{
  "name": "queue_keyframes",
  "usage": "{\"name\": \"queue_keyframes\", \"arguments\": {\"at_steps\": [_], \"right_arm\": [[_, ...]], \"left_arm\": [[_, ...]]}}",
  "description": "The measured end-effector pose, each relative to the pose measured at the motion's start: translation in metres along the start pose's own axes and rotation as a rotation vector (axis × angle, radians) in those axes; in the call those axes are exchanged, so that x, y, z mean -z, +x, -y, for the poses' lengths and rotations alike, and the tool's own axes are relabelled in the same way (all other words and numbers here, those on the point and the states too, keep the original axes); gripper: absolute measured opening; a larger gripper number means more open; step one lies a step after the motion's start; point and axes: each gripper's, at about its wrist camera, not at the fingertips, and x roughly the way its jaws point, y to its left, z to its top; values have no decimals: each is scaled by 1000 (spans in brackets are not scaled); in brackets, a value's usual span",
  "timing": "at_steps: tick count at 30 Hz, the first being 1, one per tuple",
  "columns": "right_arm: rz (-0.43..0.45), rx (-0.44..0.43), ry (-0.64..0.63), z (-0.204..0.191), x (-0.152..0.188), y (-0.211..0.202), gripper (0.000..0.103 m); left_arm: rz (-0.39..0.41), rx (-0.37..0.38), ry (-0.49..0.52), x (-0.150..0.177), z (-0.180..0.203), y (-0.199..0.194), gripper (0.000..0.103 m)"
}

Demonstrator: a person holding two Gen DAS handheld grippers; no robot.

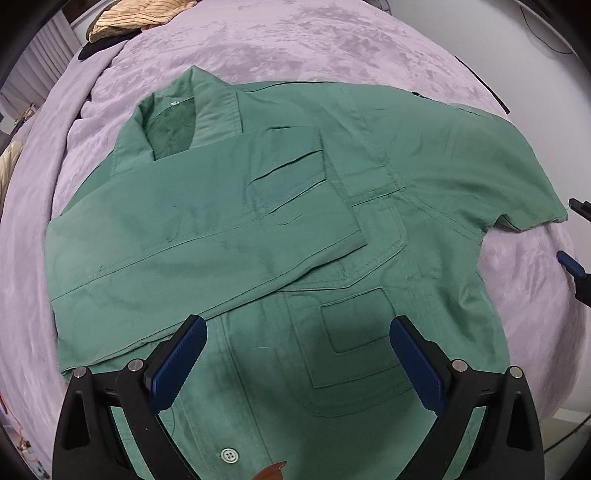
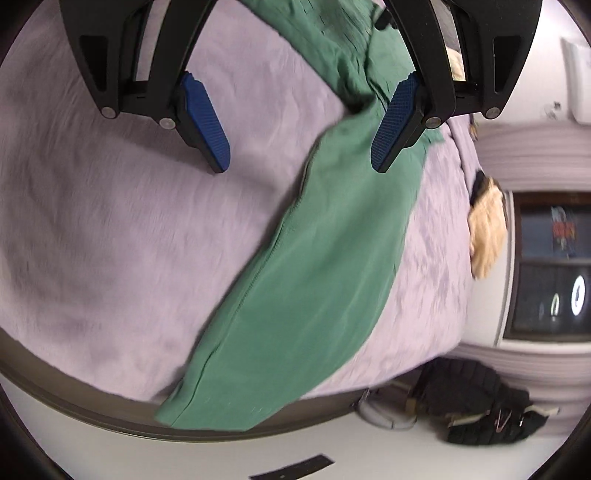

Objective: Fold small clothes

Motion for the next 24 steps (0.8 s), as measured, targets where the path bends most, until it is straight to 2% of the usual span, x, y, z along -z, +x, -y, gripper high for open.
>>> {"name": "queue_keyframes", "arguments": {"at_steps": [8, 11, 13, 20, 22, 24], "right_arm": [[86, -133, 153, 32, -60, 5, 81], [101, -163, 162, 34, -77, 11, 81], [115, -180, 166, 34, -86, 14, 81], [162, -320, 313, 47, -105, 18, 81], [157, -345, 329, 48, -107, 20, 66], [139, -358, 336, 49, -107, 23, 16]], "left_arm": [[-13, 1, 8, -9, 24, 13, 100], [-16, 7, 1, -13, 29, 17, 100], [-21, 2, -12, -15, 30, 20, 100], [-28, -20, -35, -21, 30, 29, 100], [-32, -23, -21, -23, 32, 31, 100], [-21, -29, -10, -23, 33, 30, 100]]}}
